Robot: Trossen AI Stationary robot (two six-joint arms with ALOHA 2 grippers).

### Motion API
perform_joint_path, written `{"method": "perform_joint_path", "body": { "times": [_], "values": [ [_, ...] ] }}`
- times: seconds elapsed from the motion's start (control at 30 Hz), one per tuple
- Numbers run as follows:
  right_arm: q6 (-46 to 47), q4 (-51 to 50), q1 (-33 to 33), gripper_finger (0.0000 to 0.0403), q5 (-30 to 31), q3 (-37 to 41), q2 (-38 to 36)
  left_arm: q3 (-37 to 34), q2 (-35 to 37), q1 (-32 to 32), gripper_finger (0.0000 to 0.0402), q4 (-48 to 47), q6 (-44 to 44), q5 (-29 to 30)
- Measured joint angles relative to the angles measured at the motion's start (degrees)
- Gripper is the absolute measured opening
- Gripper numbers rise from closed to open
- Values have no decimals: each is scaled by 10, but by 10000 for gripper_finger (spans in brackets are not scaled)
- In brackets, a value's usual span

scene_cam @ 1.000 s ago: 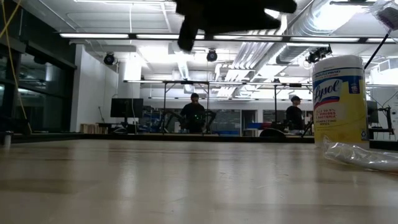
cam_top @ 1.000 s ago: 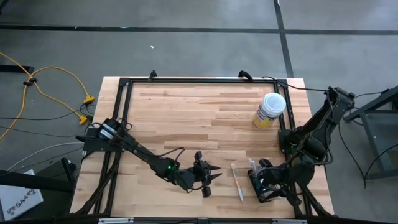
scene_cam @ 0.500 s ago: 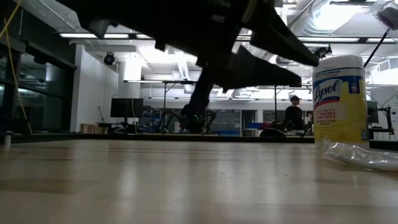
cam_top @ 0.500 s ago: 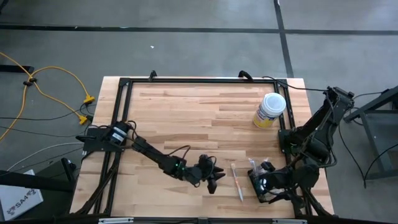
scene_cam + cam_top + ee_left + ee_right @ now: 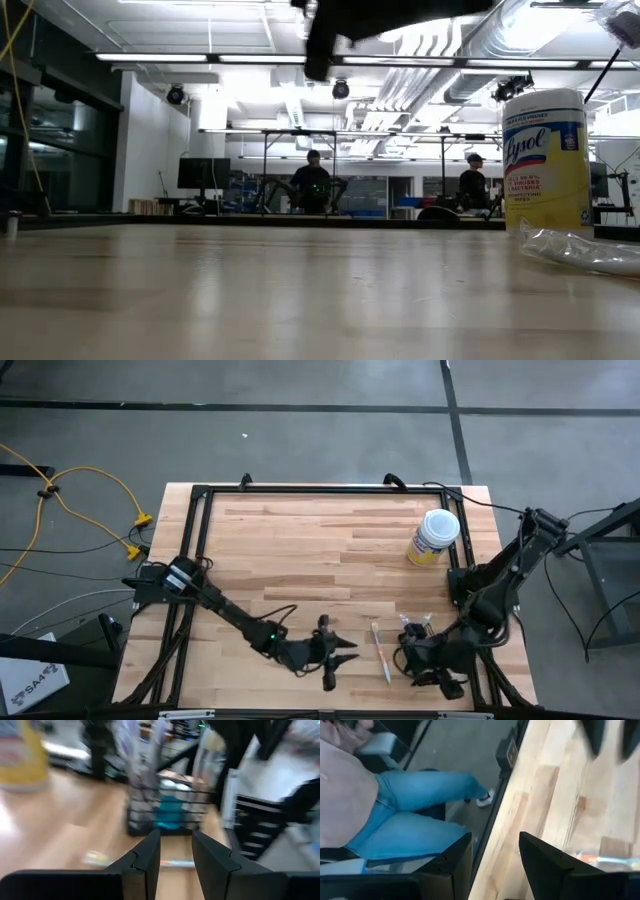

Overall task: Pick & Place toothbrushing station
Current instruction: Put the orange toothbrush into the mesh organizer

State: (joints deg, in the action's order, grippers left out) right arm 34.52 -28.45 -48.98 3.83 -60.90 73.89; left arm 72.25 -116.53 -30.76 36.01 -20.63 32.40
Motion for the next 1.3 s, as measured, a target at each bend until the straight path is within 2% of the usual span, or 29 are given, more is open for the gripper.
{"method": "perform_joint_path", "body": {
  "times": [0.07,0.2,0.33,0.73,0.8,0.93,1.2,1.3],
  "values": [
    [12,1,13,152,-24,0,16,0,12,-14,108,-21,35,60],
    [30,21,33,152,-59,0,33,0,27,-35,108,-92,43,181],
    [32,54,44,152,-71,0,33,0,29,-51,108,-134,48,242],
    [-26,63,88,152,-70,-67,31,0,29,-119,108,-133,206,460],
    [-35,62,101,152,-76,-72,32,0,30,-127,108,-132,213,477],
    [-63,57,129,152,-128,-72,35,0,30,-139,108,-127,188,478],
    [-162,41,171,152,-258,-73,71,0,30,-143,108,-127,102,405],
    [-196,26,184,152,-289,-73,101,0,30,-142,108,-126,78,368]
  ]
}}
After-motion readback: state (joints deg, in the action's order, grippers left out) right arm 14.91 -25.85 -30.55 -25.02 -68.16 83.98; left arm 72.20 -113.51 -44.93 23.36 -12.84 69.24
